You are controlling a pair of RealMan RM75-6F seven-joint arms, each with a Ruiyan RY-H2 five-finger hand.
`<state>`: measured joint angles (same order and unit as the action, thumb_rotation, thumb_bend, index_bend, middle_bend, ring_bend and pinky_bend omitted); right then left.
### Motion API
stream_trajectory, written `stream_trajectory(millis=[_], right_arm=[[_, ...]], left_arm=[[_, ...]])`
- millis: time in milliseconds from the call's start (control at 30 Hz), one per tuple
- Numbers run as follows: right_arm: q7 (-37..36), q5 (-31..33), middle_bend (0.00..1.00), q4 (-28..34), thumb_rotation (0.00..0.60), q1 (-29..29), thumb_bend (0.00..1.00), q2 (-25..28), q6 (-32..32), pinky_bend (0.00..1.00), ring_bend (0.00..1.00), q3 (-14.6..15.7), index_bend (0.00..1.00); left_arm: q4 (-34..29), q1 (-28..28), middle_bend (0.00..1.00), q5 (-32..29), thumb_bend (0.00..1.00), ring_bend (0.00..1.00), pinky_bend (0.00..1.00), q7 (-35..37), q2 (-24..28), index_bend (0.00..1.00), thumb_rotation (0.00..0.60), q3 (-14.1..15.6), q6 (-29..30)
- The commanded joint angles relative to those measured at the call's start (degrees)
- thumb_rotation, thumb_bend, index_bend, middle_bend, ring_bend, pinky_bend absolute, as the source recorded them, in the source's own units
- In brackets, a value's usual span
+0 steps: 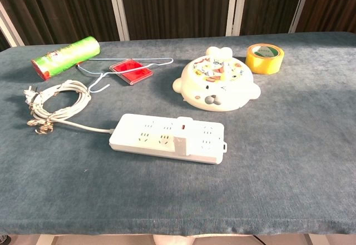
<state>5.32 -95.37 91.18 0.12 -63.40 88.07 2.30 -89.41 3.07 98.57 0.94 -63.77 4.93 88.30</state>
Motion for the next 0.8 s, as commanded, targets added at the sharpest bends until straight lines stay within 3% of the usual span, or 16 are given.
stream_trajectory(millis=[33,267,467,800], right_arm=[[0.0,0.06,0.08,0.04,0.6,0.01,0.23,-0.01,-0.06,0.0,0.0,-0.01,0.0],[-0.38,0.43,0.08,0.25,0.6,0.19,0.23,-0.17,-0.34,0.0,0.0,-0.21,0.0],[-0.6,0.83,0.08,0.21,0.6,0.6,0.23,-0.62,-0.99,0.0,0.0,-0.46,0.0],[-1.12,1.38,0.08,-0.21,0.6,1.17,0.23,-1.55,-1.42,0.0,0.0,-1.05,0.0]], left_arm=[[0.1,0.04,0.04,0.12,0.46,0.03,0.12,0.02,-0.13,0.0,0.6,0.02,0.02],[3.63,2.31,0.03,5.63,0.46,0.02,0.12,2.6,-4.8,0.0,0.6,1.08,-0.55],[7.41,6.31,0.02,10.39,0.44,0.0,0.12,2.48,-13.55,0.0,0.6,-0.21,-1.61],[6.55,12.75,0.01,7.89,0.43,0.0,0.11,-4.92,-26.04,0.0,0.6,-2.58,-12.66]])
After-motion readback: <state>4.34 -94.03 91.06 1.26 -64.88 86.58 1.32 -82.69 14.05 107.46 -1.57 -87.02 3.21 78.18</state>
